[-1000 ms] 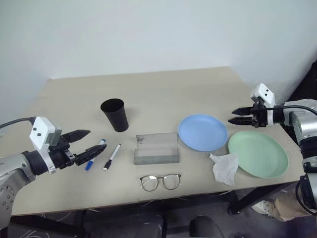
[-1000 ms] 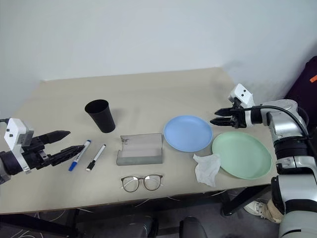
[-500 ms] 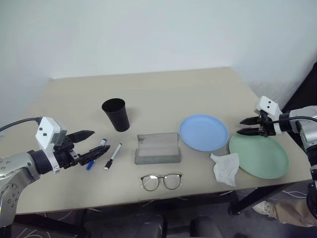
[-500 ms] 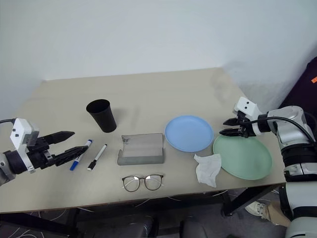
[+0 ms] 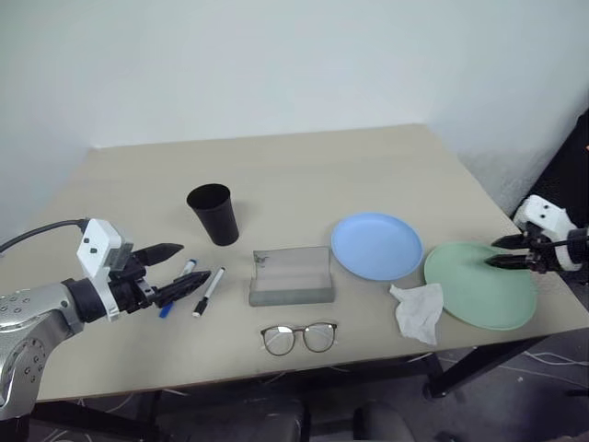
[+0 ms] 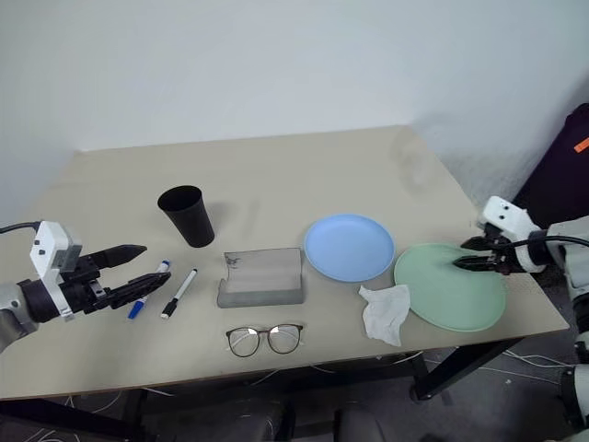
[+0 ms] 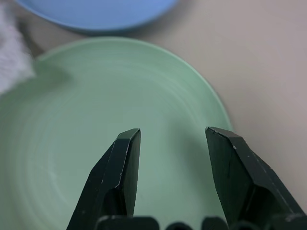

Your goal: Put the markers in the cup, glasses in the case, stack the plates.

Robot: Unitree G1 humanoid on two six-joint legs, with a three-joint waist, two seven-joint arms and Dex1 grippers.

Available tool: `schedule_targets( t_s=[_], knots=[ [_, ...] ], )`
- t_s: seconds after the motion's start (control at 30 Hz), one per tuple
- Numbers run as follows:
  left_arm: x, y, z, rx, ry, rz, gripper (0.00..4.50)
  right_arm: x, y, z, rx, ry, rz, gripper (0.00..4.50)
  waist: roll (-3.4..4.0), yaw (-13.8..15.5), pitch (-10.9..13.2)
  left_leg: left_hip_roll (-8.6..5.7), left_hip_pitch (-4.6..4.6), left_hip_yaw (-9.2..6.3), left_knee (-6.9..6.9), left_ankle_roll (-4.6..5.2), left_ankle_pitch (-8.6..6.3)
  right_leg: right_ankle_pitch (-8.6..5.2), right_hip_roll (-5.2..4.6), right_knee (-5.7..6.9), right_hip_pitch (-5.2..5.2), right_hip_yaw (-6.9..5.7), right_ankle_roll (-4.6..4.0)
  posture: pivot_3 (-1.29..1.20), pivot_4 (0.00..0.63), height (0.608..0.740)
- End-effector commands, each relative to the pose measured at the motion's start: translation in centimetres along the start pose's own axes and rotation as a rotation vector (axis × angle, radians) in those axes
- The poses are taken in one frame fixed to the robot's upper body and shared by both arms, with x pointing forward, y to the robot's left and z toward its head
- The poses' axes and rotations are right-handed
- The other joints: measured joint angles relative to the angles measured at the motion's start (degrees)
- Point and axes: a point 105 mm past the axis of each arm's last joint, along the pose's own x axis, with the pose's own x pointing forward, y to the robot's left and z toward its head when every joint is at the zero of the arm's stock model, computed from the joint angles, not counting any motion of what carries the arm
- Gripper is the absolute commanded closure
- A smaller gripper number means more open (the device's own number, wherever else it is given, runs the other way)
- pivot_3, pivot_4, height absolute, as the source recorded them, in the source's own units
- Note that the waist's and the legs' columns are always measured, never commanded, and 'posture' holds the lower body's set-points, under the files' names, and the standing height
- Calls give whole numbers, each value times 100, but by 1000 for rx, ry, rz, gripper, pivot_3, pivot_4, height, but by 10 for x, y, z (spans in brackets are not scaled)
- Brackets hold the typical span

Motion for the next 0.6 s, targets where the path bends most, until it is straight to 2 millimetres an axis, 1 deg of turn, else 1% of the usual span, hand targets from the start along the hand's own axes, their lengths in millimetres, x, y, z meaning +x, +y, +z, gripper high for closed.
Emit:
schedule_targets(
  t_s=[0.03, 0.13, 0.2, 0.27, 0.47, 0.6],
  knots=[
    [-1, 3, 10, 51, -14, 7, 256, -24, -14, -12, 87, -13, -97, 2157, 0, 1, 0, 0, 0, 3, 0, 2, 0, 1, 0, 0, -1, 5, 2, 0, 0, 740],
    [-1, 3, 8, 43, -10, 1, 256, -37, -18, -30, 199, 1, -149, 2157, 2, 1, -1, -1, 0, 15, 3, 9, 0, 5, -1, 0, -2, 16, 9, 0, 0, 740],
    [1, 2, 6, 20, -8, -8, 256, -44, -16, -43, 308, -3, -166, 2157, 1, 2, -1, -1, 0, 16, 4, 10, -1, 5, -1, 0, -2, 19, 9, 0, 0, 740],
    [3, 1, 4, 14, -6, -13, 256, -49, -12, -51, 406, -26, -173, 2157, 0, 2, -1, 0, 2, 16, 5, 12, -1, 6, -1, 0, 2, 19, 10, 0, 0, 740],
    [6, 3, 0, 5, 6, -23, 256, -52, -1, -62, 560, -53, -182, 2157, 5, -21, -3, 4, 7, 27, 8, 15, -3, 8, -2, 0, 6, 28, 13, 0, 0, 740],
    [7, 5, 0, 0, 8, -24, 256, -51, 4, -61, 645, -86, -174, 2157, 4, -17, -3, 7, 10, 37, 8, 18, -5, 9, -2, 0, 5, 36, 14, 0, 0, 740]
  ],
)
